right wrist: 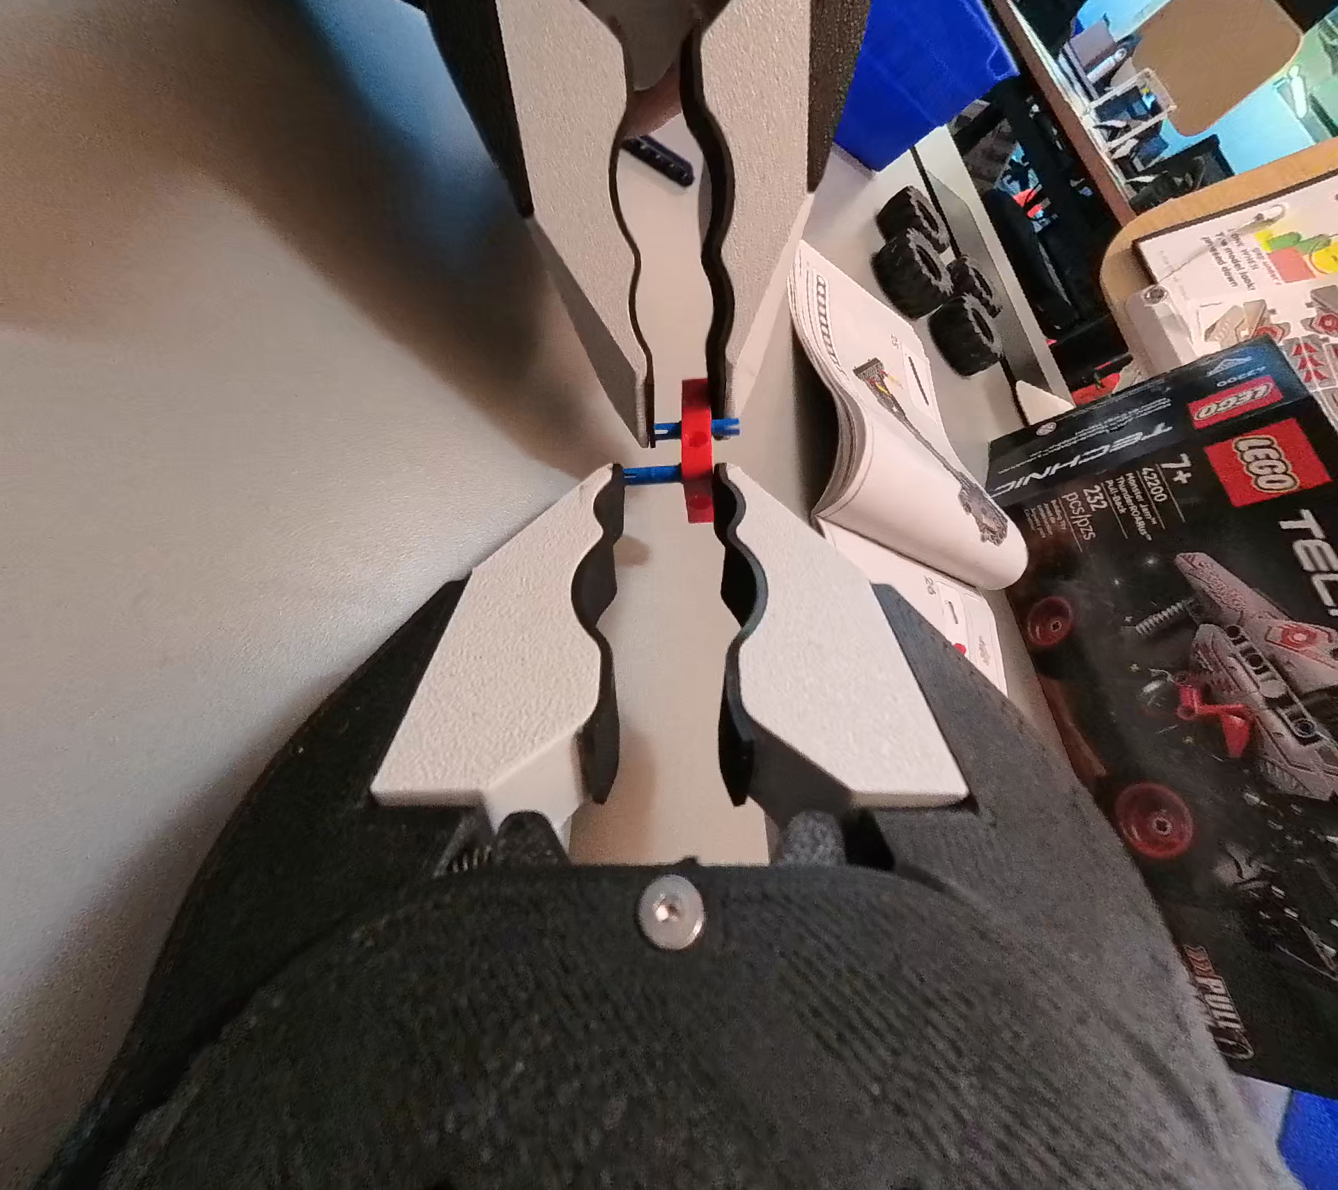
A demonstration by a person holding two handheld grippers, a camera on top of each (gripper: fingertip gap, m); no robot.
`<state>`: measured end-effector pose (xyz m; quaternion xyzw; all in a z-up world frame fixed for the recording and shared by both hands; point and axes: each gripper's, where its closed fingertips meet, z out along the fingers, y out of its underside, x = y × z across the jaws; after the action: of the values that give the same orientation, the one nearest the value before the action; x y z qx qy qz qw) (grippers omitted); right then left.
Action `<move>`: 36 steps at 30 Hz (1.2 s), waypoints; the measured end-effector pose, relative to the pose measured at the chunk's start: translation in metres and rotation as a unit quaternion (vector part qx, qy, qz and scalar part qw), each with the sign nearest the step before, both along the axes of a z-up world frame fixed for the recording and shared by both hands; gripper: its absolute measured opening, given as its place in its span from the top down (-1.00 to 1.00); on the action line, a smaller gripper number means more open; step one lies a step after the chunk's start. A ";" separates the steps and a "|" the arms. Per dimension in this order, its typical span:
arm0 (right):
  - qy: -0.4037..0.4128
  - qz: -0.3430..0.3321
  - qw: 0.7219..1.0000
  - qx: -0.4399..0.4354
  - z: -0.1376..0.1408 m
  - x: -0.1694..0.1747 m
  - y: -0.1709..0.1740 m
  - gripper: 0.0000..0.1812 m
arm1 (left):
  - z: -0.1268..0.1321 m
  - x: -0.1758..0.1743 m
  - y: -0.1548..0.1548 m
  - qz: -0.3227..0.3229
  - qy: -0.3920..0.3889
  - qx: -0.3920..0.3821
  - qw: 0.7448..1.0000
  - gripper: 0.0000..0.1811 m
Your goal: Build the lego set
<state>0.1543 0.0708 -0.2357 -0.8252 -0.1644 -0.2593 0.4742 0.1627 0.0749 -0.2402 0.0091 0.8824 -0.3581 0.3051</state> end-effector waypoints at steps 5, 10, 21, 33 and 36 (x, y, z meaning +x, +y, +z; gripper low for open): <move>-0.009 -0.013 1.000 0.011 0.003 0.004 0.000 0.75 | 0.002 0.002 0.000 0.000 -0.021 -0.002 1.000 0.73; 0.166 -0.119 0.979 -0.020 0.002 0.018 -0.020 0.75 | 0.023 0.008 -0.001 0.005 -0.124 -0.004 0.992 0.66; 0.514 -0.173 0.840 0.023 -0.014 0.003 -0.050 0.72 | 0.011 -0.009 -0.025 -0.044 -0.069 -0.016 0.997 0.75; 0.297 -0.141 0.944 -0.019 -0.003 0.009 -0.058 0.50 | 0.003 -0.008 -0.021 -0.038 -0.041 -0.016 0.998 0.81; 0.268 -0.104 0.957 -0.043 -0.004 -0.008 -0.045 0.66 | 0.004 -0.007 -0.020 -0.035 -0.038 -0.021 0.998 0.81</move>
<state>0.1467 0.0260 -0.2393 -0.8967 0.0445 -0.0691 0.4350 0.1555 0.0552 -0.2366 0.0473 0.8616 -0.3859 0.3263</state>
